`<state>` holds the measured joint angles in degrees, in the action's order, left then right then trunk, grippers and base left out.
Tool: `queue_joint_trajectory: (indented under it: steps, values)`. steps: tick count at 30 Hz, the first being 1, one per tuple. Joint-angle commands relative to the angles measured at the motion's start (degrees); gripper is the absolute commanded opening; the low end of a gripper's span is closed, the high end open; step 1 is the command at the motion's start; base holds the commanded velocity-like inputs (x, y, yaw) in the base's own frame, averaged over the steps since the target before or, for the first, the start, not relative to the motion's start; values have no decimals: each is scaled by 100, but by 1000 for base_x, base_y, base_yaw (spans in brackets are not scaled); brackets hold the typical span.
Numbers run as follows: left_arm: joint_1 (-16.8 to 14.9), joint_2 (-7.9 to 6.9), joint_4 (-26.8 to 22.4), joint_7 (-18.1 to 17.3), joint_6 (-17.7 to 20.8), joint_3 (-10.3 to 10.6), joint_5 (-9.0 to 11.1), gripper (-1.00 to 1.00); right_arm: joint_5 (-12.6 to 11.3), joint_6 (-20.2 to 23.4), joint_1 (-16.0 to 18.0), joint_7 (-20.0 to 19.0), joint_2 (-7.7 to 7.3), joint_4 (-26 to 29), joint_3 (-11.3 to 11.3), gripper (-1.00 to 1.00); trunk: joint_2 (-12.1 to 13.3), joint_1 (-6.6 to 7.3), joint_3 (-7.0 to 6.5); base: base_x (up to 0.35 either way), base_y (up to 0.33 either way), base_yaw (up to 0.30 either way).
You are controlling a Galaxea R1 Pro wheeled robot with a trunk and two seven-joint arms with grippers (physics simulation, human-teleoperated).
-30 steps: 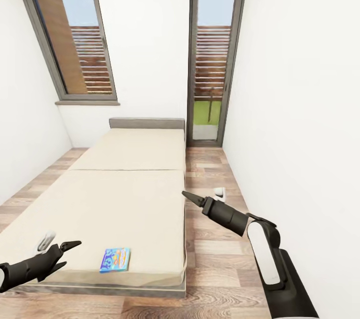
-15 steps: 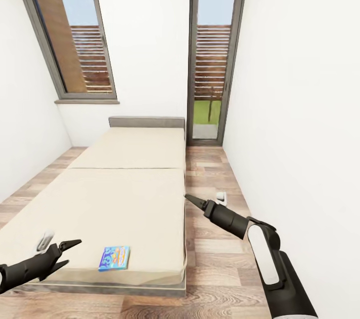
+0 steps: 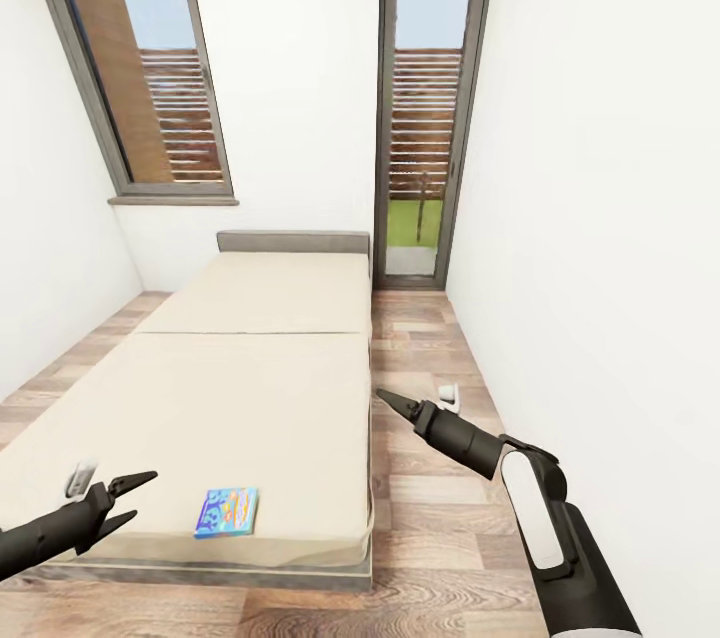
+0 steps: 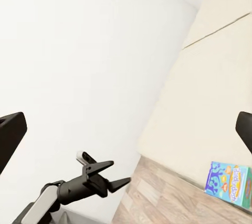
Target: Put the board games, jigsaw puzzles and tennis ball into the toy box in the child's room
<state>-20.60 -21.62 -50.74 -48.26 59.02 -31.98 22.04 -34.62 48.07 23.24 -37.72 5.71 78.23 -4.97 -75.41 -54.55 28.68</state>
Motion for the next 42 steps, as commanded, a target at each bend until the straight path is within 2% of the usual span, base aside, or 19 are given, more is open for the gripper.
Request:
queue_joint_trajectory:
  steps: [1, 11, 19, 22, 42]
  values:
    - [-5, -3, 2, -73, 20, -10, -24, 100, -4, 35, 5, -22, 4, 0, -17, 100, -45, -23, 24, 0, 0, 0]
    - [-5, -60, 2, -262, 22, -68, -32, 100, -81, 65, 5, -41, 6, -117, -46, 100, -446, -242, 204, 0, 0, 0]
    - [-5, -72, 2, -279, 28, -99, -27, 100, -393, 56, 5, -49, 9, -212, -64, 100, -767, -418, 347, 0, 0, 0]
    - [-5, -76, 2, -280, 30, -98, -25, 100, -426, 48, 5, -45, 9, -220, -65, 100, -887, -484, 401, 0, 0, 0]
    - [-5, -77, 2, -305, 32, -101, -24, 100, -446, -100, 5, -12, 19, -300, -66, 100, -1689, -923, 760, 0, 0, 0]
